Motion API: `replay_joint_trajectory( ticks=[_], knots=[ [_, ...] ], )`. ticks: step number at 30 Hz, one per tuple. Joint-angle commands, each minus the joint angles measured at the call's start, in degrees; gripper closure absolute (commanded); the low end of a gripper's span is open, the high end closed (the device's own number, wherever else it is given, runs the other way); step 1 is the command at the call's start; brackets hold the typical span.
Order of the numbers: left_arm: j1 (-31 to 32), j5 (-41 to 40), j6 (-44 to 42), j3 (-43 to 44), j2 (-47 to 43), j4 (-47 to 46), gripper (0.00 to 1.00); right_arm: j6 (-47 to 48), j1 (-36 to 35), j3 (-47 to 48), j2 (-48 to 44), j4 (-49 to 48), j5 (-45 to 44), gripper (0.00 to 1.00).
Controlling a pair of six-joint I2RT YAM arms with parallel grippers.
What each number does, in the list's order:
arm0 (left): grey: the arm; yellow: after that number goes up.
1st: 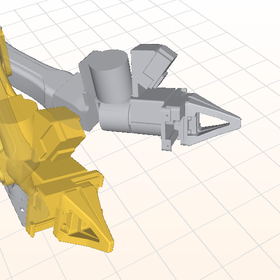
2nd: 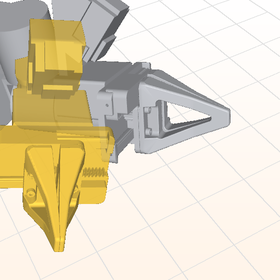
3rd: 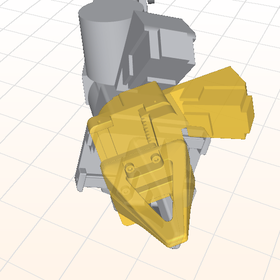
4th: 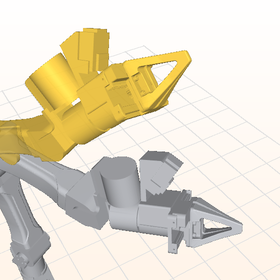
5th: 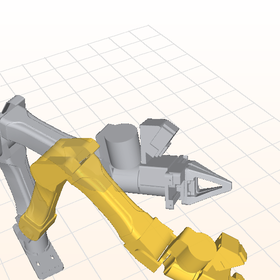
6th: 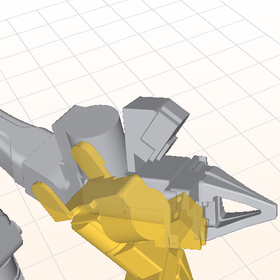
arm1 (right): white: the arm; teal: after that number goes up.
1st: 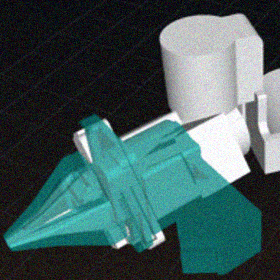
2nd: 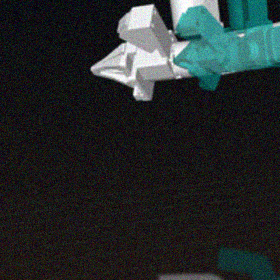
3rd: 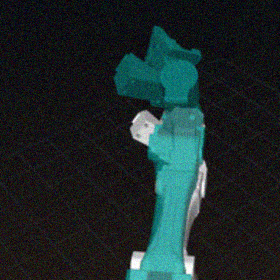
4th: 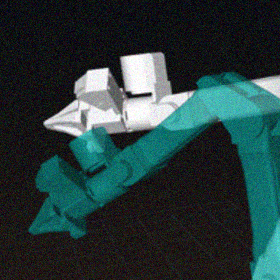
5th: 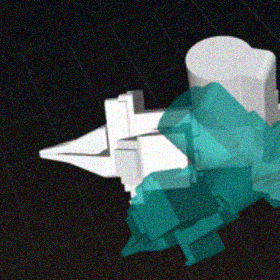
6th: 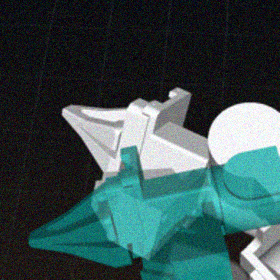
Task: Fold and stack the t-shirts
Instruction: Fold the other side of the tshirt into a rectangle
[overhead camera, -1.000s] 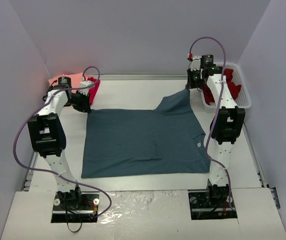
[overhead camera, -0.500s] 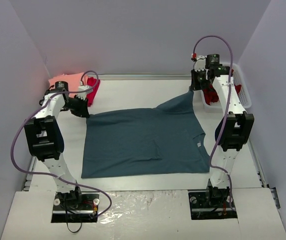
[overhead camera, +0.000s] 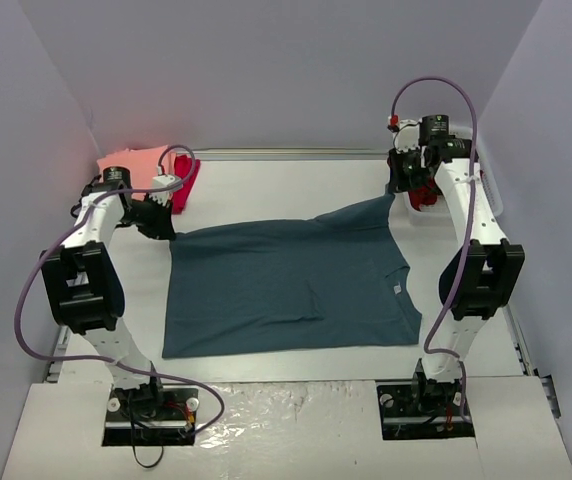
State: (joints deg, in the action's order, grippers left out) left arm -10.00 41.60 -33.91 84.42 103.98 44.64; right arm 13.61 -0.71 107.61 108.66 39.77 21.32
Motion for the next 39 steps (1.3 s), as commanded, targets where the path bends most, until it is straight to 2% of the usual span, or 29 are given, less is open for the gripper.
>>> replay_joint_trajectory(
  ticks=[1,16,39],
  knots=[
    [-0.81,1.9,-3.35,-0.92,-4.31,2.55,0.98,1.6,0.36,-2.31,-4.95,3.12,-0.58,1.0],
    [-0.99,2.87,-6.78,-5.23,-9.32,4.58,0.98,4.76,0.45,-10.57,-14.87,6.81,-1.46,1.0],
    [-0.99,3.57,-11.62,-12.79,-15.48,6.07,0.98,7.84,0.36,-22.18,-23.58,9.45,-1.55,1.0]
  ],
)
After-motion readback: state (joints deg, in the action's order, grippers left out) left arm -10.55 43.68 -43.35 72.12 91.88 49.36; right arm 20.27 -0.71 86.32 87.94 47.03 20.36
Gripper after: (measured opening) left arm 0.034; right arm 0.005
